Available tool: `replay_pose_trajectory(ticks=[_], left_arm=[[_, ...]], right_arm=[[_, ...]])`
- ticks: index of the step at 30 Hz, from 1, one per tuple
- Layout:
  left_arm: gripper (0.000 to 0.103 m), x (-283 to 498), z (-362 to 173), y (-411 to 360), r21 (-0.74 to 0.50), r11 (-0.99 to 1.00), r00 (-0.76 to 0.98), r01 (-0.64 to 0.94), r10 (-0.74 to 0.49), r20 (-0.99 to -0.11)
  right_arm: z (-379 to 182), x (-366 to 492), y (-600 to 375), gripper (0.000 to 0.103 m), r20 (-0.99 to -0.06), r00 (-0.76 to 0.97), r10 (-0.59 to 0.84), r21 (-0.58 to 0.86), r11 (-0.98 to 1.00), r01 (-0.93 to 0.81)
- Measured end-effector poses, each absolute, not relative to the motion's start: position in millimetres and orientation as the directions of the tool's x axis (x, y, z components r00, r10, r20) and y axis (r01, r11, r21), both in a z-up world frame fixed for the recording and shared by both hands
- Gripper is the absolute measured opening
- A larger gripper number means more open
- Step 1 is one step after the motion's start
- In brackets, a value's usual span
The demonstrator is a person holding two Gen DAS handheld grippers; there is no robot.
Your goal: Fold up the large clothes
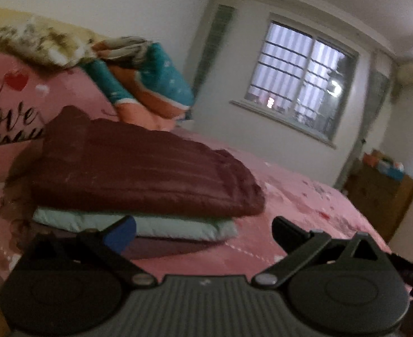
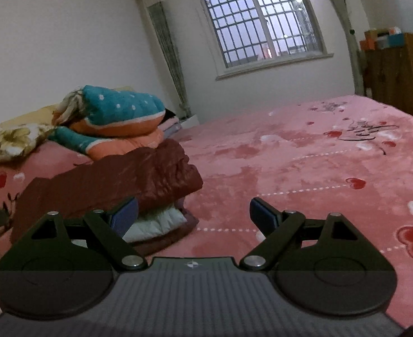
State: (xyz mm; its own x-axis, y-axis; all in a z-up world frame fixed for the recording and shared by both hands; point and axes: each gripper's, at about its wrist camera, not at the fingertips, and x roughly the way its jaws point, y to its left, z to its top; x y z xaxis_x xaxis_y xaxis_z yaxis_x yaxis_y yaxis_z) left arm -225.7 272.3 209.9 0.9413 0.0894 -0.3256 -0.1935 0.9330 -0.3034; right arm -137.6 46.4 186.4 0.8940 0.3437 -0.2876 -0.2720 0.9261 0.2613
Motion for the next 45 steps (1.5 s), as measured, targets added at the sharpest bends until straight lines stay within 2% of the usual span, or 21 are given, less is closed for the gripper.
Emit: replay_pose_trajectory(ticks=[4,16,29,45], left_arm=[[0.102,-238.6,219.8,248.7,-0.248,0.950,0.944,-0.188,0.105,-0.313],[0.102,-278.2,231.8,214.8,-0.135,0.950,0.913,-0.282,0.222,-0.343],[0.102,-301.5,226.6,216.6,-0.033,0.934,0.879,-0.357,0.323,-0.351],[0.102,-317.7,220.1,238.1,-0.005,0.902,0.838,-0.433,0.400,-0.371]], right_arm=[[201.5,-155.3,45.7,0.103,-0.256,0.911,0.325,0.186,0.941,-0.283],[208.3,-194.0,47.3,0.103,-0.205,0.923,0.327,0.136,0.943,-0.304],[207.4,-201.4,67.9,0.103,-0.219,0.909,0.355,0.094,0.935,-0.342],[204.2,-203.7,73.6,0.103,-0.247,0.877,0.412,0.052,0.910,-0.412]])
